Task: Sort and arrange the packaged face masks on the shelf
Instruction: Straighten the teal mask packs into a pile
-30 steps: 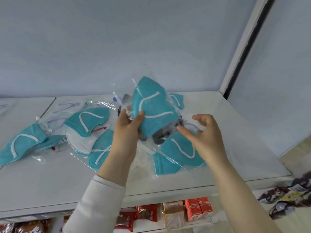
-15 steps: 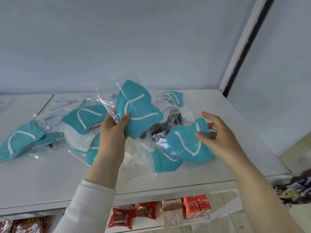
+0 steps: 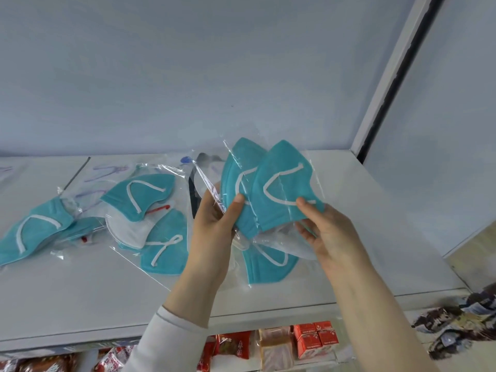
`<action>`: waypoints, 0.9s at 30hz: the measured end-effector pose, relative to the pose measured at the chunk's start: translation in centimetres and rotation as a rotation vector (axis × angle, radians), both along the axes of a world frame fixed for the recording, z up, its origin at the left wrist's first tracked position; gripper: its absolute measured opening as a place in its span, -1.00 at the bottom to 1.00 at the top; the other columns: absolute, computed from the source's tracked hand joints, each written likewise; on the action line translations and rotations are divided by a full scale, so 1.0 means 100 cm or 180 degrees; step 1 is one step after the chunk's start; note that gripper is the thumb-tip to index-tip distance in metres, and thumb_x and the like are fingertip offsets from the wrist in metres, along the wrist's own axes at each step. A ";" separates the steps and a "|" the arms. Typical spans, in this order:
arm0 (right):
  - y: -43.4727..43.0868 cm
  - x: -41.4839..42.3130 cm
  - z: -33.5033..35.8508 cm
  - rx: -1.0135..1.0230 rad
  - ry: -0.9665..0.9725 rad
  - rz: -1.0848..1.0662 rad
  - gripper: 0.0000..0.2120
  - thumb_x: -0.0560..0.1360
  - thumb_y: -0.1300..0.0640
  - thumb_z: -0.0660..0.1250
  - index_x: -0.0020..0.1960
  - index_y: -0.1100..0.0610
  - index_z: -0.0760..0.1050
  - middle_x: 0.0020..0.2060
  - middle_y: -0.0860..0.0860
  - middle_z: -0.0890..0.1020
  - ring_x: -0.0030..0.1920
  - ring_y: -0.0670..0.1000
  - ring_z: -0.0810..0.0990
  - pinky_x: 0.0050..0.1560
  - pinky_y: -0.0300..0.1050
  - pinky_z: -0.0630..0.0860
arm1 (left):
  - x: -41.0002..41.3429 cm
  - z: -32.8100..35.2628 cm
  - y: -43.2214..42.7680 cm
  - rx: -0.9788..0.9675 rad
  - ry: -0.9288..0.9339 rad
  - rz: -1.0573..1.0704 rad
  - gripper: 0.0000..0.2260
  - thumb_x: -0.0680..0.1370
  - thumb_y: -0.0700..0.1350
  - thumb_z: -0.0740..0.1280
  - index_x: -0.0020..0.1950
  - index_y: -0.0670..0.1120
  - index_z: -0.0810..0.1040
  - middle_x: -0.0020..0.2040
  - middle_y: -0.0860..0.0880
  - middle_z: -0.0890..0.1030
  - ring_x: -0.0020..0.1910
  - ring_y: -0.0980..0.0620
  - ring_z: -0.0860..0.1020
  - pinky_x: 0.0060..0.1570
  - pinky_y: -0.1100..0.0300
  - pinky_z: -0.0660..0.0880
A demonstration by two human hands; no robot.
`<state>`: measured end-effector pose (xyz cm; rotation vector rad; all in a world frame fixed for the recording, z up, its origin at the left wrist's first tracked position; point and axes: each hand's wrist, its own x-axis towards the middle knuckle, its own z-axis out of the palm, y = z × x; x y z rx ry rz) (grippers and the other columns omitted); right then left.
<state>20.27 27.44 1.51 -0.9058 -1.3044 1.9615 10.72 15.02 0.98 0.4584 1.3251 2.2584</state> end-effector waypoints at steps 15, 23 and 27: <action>-0.011 -0.001 -0.004 0.0710 -0.0140 0.0010 -0.61 0.35 0.11 0.48 0.10 0.00 0.41 0.01 0.00 0.58 -0.06 0.00 0.63 -0.21 -0.25 0.58 | 0.000 -0.001 -0.006 -0.0116 0.0482 -0.0468 -0.63 0.39 -0.02 0.40 0.17 -0.03 0.49 0.02 0.03 0.67 0.07 0.02 0.63 -0.04 0.20 0.58; 0.010 0.015 -0.014 0.2116 -0.0754 0.0119 -0.61 0.33 0.14 0.51 0.08 0.02 0.43 -0.07 -0.10 0.57 -0.12 -0.17 0.56 -0.13 -0.44 0.48 | -0.026 -0.003 -0.015 -0.0419 0.0311 0.0265 -0.74 0.50 -0.21 0.33 0.19 -0.14 0.49 0.06 -0.05 0.65 0.04 -0.01 0.64 -0.04 0.18 0.58; 0.025 0.040 -0.033 0.3438 -0.1501 0.0624 -0.59 0.25 0.07 0.56 0.05 0.03 0.52 -0.05 -0.19 0.54 0.01 -0.10 0.47 -0.04 -0.39 0.37 | -0.045 -0.001 -0.028 -0.0421 0.0201 0.0615 -0.80 0.56 -0.27 0.27 0.16 -0.12 0.50 -0.01 0.00 0.66 -0.03 0.06 0.64 -0.12 0.28 0.57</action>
